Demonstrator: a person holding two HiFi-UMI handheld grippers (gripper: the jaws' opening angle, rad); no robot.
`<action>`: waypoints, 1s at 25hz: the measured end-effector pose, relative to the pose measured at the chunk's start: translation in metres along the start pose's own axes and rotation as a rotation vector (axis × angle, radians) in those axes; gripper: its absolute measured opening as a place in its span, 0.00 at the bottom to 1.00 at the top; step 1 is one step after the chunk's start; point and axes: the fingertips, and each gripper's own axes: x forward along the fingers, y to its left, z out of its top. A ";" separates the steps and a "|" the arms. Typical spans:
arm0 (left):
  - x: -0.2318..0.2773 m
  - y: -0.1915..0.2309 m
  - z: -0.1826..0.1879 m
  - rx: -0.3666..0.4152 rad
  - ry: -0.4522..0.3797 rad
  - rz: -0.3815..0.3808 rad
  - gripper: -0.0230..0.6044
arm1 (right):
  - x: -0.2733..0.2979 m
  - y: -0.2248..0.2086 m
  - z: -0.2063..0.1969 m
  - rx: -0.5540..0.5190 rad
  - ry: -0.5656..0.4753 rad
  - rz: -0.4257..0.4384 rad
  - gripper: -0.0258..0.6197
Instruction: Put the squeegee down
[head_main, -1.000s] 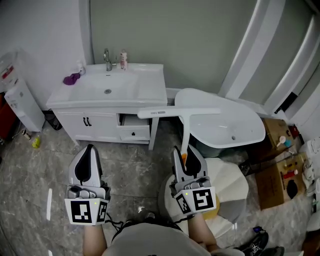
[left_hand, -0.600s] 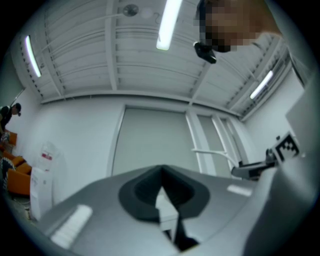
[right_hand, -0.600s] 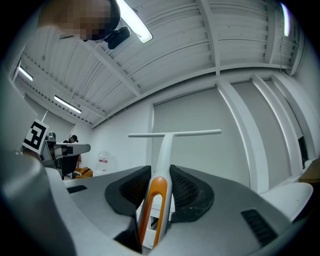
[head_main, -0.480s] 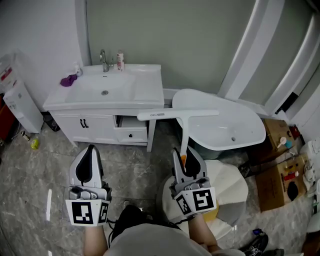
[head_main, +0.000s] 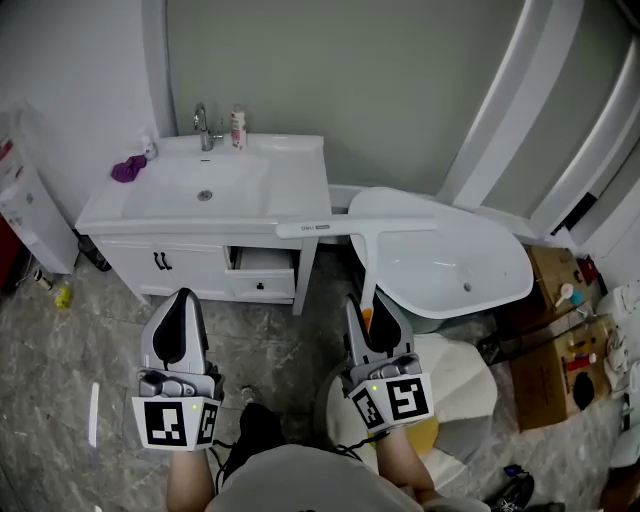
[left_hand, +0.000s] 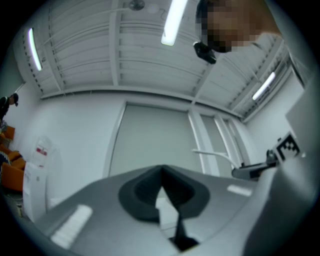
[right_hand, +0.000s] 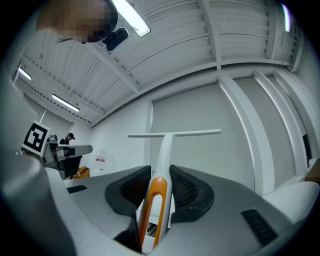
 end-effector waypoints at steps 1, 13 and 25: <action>0.008 0.006 -0.003 -0.001 -0.002 -0.001 0.05 | 0.010 0.000 -0.002 0.000 -0.003 -0.003 0.22; 0.110 0.086 -0.026 -0.006 -0.007 -0.044 0.05 | 0.134 0.001 -0.015 0.002 -0.013 -0.046 0.22; 0.165 0.158 -0.054 -0.038 -0.009 -0.074 0.05 | 0.212 0.020 -0.034 0.026 -0.023 -0.095 0.22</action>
